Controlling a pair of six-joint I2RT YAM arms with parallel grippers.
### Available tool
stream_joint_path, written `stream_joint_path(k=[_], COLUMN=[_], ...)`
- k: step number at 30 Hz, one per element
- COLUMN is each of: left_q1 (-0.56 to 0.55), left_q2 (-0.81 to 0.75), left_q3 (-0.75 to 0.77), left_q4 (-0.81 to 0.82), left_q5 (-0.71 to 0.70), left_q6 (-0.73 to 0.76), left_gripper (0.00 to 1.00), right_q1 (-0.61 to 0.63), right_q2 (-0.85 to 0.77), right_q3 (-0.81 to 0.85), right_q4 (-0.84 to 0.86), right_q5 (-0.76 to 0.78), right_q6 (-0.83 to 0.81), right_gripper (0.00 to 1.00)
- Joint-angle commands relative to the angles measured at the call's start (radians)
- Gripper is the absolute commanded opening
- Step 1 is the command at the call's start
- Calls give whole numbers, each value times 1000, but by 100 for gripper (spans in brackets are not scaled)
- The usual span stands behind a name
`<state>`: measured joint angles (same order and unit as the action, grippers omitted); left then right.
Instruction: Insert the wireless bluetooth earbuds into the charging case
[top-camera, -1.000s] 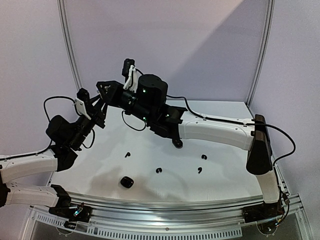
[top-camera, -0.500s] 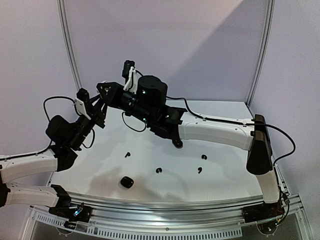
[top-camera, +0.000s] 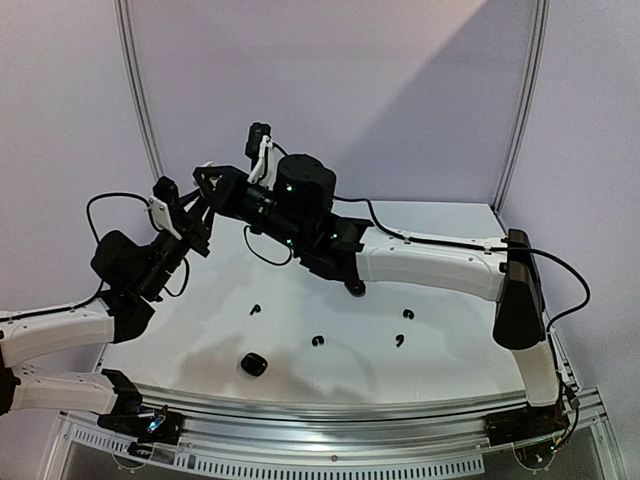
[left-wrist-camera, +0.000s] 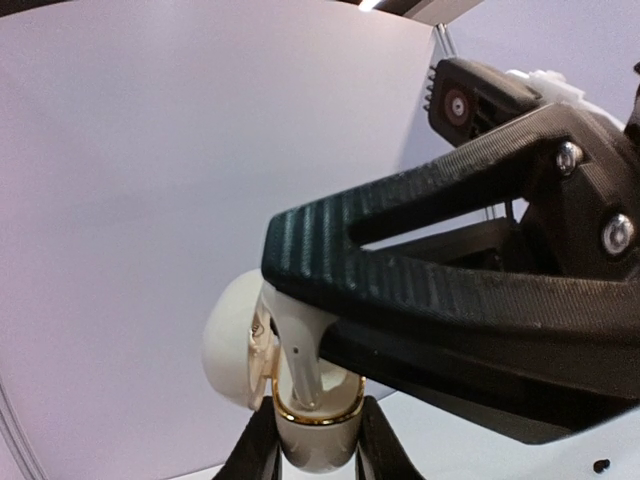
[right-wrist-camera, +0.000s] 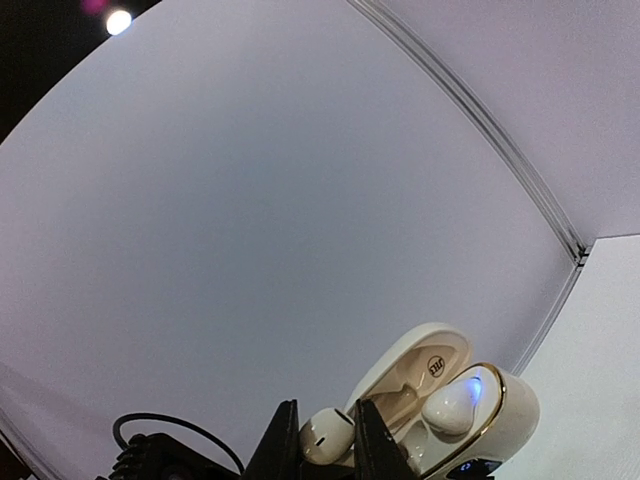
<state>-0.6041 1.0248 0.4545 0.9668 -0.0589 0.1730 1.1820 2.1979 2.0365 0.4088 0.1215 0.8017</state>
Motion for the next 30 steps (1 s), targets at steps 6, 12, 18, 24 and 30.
stream_joint_path(k=[6,12,18,24,30], left_q1=[-13,-13,-13,-13,-13], left_q2=[-21,-24,-22,-22,-24], left_q3=[17,15,15,15,14], left_q4=[55,55,68,78,87], left_q5=[9,8,8,19,21], left_q6=[10,10,15,17,20], left_gripper=[0,0,0,0,0], right_q1=[-8,-15,-15,-16,-17], right_q2=[-16,-30,-26,-21,-16], right_q3=[-37,-71,-72,-72,-72], right_q4=[-15,5,0,-4,-7], right_q5=[14,27,26,40,58], right_q6=[47,63,68,73,75], right_gripper=[0,0,0,0,0])
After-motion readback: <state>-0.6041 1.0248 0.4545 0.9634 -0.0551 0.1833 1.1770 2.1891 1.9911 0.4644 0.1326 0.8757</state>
